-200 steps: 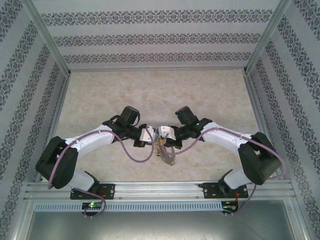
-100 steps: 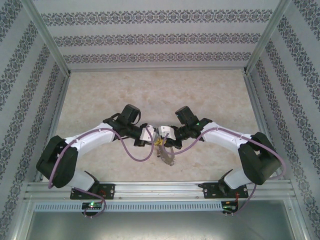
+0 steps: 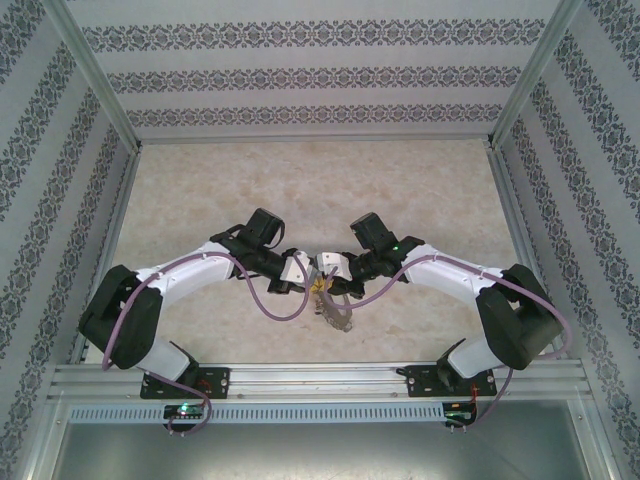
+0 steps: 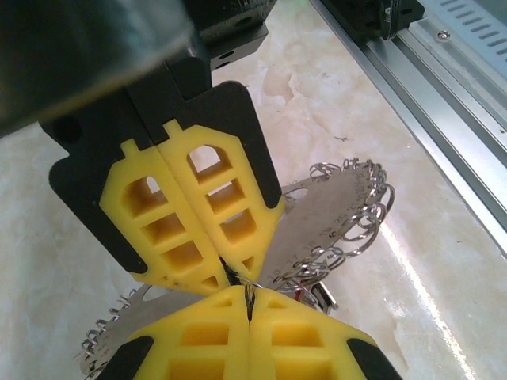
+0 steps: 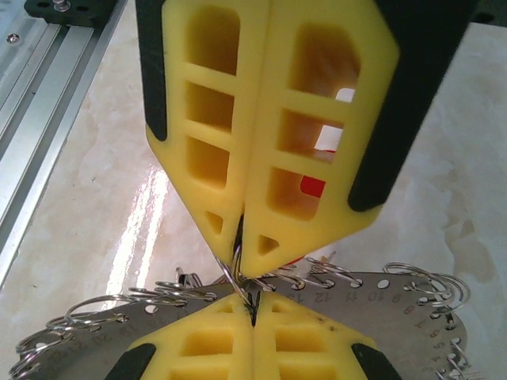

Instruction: Put the keys on the keyring

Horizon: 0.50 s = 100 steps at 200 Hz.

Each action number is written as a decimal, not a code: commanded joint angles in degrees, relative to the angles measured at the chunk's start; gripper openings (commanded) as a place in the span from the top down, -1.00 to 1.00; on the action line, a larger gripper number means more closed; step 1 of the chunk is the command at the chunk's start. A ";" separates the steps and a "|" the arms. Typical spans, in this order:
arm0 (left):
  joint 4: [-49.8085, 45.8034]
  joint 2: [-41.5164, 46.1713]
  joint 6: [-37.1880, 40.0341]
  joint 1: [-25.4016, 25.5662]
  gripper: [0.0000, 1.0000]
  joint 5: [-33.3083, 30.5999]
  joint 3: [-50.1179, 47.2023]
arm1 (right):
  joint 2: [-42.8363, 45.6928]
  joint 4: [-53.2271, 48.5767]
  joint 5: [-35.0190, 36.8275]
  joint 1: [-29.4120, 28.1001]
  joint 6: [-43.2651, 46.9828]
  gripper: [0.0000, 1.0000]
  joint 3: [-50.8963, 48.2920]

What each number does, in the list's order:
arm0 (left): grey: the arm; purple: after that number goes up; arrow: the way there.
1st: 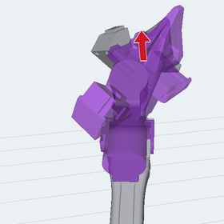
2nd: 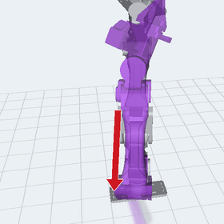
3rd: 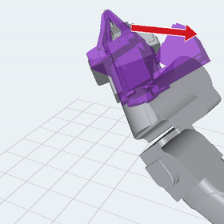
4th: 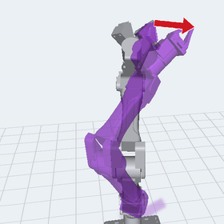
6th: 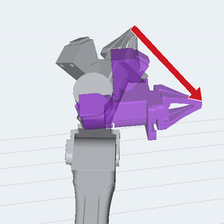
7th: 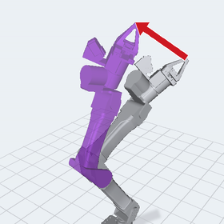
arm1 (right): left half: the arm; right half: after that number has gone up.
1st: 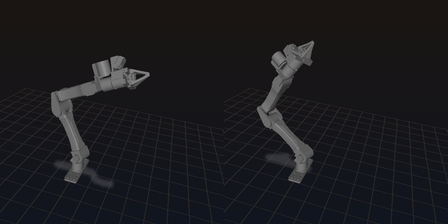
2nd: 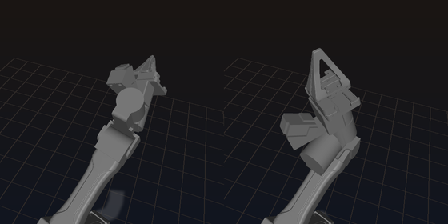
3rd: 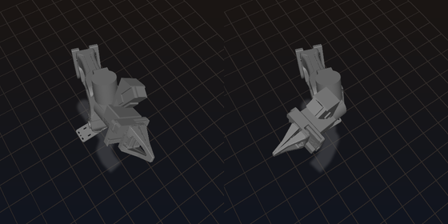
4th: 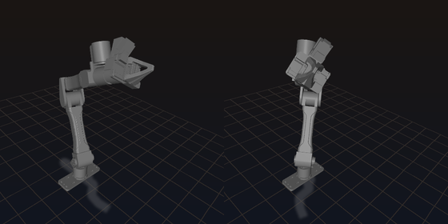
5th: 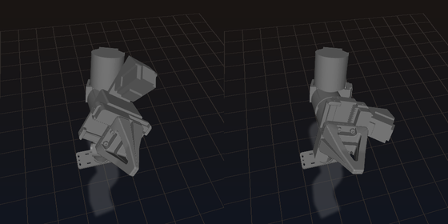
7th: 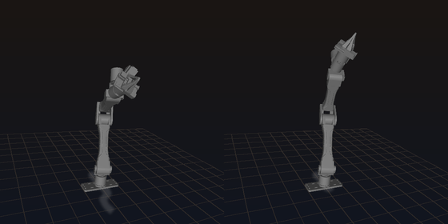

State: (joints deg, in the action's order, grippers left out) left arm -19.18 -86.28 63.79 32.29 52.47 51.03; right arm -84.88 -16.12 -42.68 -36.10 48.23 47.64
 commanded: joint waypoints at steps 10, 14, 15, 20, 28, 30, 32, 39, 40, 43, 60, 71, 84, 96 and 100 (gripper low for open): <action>-3.93 -0.96 1.83 1.11 1.00 1.22 0.18 | 0.52 2.58 -1.27 0.80 -0.15 1.00 0.63; -3.94 -0.95 1.86 1.07 1.00 1.03 0.06 | 0.46 2.52 -1.23 0.81 -0.15 1.00 0.62; -3.94 -0.93 1.82 1.09 1.00 1.00 0.10 | 0.48 2.51 -1.25 0.88 -0.15 1.00 0.62; -3.94 -0.89 1.79 1.10 1.00 0.92 0.06 | 0.51 2.57 -1.27 0.85 -0.11 1.00 0.61; -3.66 -0.53 1.74 1.10 1.00 0.90 -0.12 | 0.50 2.64 -1.27 0.92 -0.13 1.00 0.61; -3.49 -0.42 1.66 1.06 1.00 0.89 -0.13 | 0.48 2.66 -1.27 0.87 -0.12 1.00 0.61; -3.32 -0.28 1.57 1.09 1.00 0.88 -0.20 | 0.43 2.60 -1.27 0.90 -0.19 1.00 0.57; -2.57 0.08 1.20 1.10 1.00 0.88 -0.60 | 0.37 2.60 -1.21 0.86 -0.15 1.00 0.61; -2.46 0.16 1.18 1.06 1.00 0.88 -0.67 | 0.39 2.64 -1.20 0.90 -0.19 1.00 0.61; -2.14 0.41 1.04 1.10 1.00 0.85 -0.79 | 0.34 2.67 -1.18 0.90 -0.16 1.00 0.61; -1.43 1.06 0.68 1.02 1.00 0.71 -1.10 | 0.06 2.83 -0.88 0.94 -0.39 1.00 0.61; -1.86 0.97 0.88 1.02 1.00 0.47 -0.89 | -0.07 2.80 -0.67 0.96 -0.37 1.00 0.67; -2.09 0.70 1.06 1.03 1.00 0.19 -0.89 | 0.06 2.87 -0.40 1.07 -0.50 1.00 0.62; -2.09 0.41 0.98 1.07 1.00 0.00 -0.93 | 0.15 3.05 -0.13 1.20 -0.67 1.00 0.53; -1.99 0.39 0.82 1.04 1.00 -0.04 -0.98 | 0.17 3.11 0.00 1.20 -0.70 1.00 0.53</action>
State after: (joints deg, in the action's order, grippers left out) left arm -19.75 -86.39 63.90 32.29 51.75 50.83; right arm -84.88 -16.05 -41.93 -35.73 48.18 47.64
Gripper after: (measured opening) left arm 0.060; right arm 0.039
